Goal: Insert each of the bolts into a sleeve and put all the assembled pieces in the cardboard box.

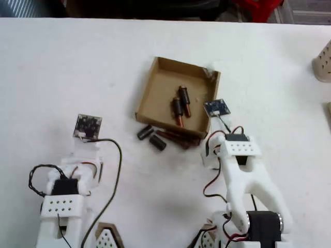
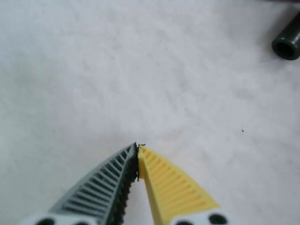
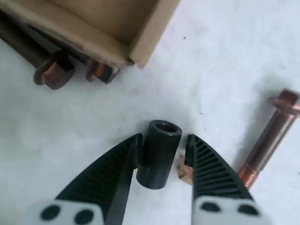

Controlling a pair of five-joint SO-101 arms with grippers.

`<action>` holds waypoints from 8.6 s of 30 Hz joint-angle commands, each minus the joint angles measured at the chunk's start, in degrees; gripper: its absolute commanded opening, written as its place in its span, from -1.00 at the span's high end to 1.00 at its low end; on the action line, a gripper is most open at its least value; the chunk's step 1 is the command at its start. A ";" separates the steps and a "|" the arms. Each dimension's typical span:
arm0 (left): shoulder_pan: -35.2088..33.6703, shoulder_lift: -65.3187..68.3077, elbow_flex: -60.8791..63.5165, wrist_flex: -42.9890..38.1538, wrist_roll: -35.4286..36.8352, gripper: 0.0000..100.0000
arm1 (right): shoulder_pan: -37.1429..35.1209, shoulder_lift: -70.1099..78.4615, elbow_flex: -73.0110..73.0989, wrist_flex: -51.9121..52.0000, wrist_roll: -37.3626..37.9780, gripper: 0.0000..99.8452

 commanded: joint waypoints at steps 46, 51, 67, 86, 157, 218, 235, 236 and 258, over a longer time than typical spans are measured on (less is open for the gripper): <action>59.21 43.30 -44.84 -19.96 31.30 0.95 | 69.58 -16.04 -5.19 -7.52 10.46 0.97; 60.44 59.38 -55.21 -27.60 32.62 0.95 | 69.49 -16.13 -0.26 -14.02 10.55 0.97; 63.87 92.62 -88.09 -14.86 51.16 0.42 | 69.23 -16.13 4.48 -18.15 10.55 0.97; 58.68 107.47 -103.38 -11.87 50.90 0.68 | 69.23 -16.13 4.92 -18.07 10.64 0.97; 8.48 -14.37 -9.93 -15.65 29.98 0.95 | -12.35 -53.23 22.33 -26.77 -19.43 0.97; 8.84 -21.93 8.35 -45.98 29.98 0.95 | -35.30 20.62 39.12 -141.93 -19.43 0.97; 29.41 -21.67 4.04 -61.10 30.07 0.96 | -35.47 20.70 39.12 -137.19 -19.52 0.97; 30.46 -21.67 3.16 -60.57 30.07 0.96 | -35.56 20.70 39.12 -137.19 -19.52 0.97; 34.95 9.36 -16.26 -61.71 29.98 0.96 | -35.30 20.70 39.12 -137.10 -19.34 0.97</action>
